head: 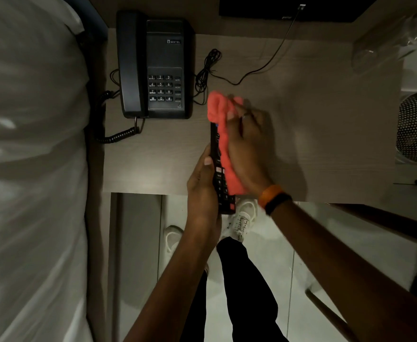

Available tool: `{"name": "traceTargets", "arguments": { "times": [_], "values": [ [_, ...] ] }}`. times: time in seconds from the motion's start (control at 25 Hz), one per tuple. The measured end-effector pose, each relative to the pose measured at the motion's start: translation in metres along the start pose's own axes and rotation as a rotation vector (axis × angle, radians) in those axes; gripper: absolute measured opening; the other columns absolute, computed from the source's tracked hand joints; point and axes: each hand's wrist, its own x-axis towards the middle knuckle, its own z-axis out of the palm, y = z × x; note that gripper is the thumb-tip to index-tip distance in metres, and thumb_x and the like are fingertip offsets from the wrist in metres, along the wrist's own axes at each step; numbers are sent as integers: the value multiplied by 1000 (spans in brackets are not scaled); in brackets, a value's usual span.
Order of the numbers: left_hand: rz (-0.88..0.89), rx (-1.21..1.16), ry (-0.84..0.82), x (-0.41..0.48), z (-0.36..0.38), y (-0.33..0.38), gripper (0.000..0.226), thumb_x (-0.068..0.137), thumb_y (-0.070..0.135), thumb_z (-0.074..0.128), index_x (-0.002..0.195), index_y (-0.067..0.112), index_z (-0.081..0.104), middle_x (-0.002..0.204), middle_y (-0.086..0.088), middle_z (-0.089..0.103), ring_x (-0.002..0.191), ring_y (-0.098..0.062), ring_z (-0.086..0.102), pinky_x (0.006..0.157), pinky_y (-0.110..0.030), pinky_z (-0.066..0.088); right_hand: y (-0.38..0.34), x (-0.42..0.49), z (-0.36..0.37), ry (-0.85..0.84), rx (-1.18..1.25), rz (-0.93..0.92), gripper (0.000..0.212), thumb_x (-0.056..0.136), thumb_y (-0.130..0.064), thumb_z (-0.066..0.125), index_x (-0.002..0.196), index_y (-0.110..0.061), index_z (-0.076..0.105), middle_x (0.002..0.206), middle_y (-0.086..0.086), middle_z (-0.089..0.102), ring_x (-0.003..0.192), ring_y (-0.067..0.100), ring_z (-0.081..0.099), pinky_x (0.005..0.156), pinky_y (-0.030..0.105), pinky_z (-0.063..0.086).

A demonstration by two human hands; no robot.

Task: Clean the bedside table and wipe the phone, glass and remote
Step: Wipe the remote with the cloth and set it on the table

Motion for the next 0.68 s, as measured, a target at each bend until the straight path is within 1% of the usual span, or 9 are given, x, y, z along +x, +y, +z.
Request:
{"name": "traceTargets", "arguments": {
  "times": [0.08,0.16,0.2,0.28,0.32,0.4,0.48,0.56,0.68],
  "values": [
    [0,30,15,7,-4,1,40,109,32,34,143,25,55,132,-4,69,118,-21,68,93,-36,58,7,-32,6,-34,1,-14,45,104,-44,42,146,-28,48,142,1,45,122,17,56,98,29,55],
    [-23,61,30,9,-7,-2,38,108,31,37,139,24,58,125,-3,72,112,-18,71,91,-35,59,11,-59,6,-17,-32,-1,46,104,-40,44,147,-24,48,143,2,45,125,21,56,102,36,54],
    [-36,73,39,9,-8,-4,36,108,30,39,135,23,61,119,-4,74,107,-19,72,89,-35,60,12,-73,3,-16,-41,-12,46,103,-40,44,146,-22,49,141,2,46,123,19,57,101,31,53],
    [-62,34,80,9,-10,-9,29,107,23,42,121,17,67,103,-6,76,92,-19,74,80,-31,62,11,-98,-6,-45,-48,-46,45,103,-36,47,144,-19,53,135,-3,49,116,7,57,98,7,45],
    [-79,-4,94,9,-12,-10,27,107,22,42,116,13,67,98,-6,75,88,-19,74,74,-28,62,12,-109,-11,-79,-35,-39,42,102,-33,50,141,-19,56,133,-6,50,113,-1,56,95,0,40],
    [-77,-36,122,8,-18,-7,31,107,27,44,121,7,64,105,-7,73,95,-21,72,72,-26,62,14,-121,-26,-167,9,-35,40,98,-32,54,135,-22,61,129,-12,55,112,-12,54,95,0,39],
    [22,-13,161,10,-30,0,38,107,31,44,138,13,57,121,-6,72,107,-25,71,79,-33,62,18,-122,-43,-229,-7,-157,40,92,-32,54,128,-22,68,120,-13,63,106,-8,60,91,10,48],
    [128,13,195,9,-42,15,39,108,30,40,144,23,54,124,-1,72,109,-20,71,86,-38,61,22,-105,-53,-258,-73,-358,42,89,-32,54,125,-21,71,116,-7,66,99,4,65,86,23,54],
    [214,98,201,7,-58,33,40,107,29,39,146,26,51,133,2,67,112,-15,67,89,-33,58,38,-54,-42,-350,-414,-726,44,89,-32,52,126,-20,71,126,4,67,113,22,62,93,36,51]
  ]
}}
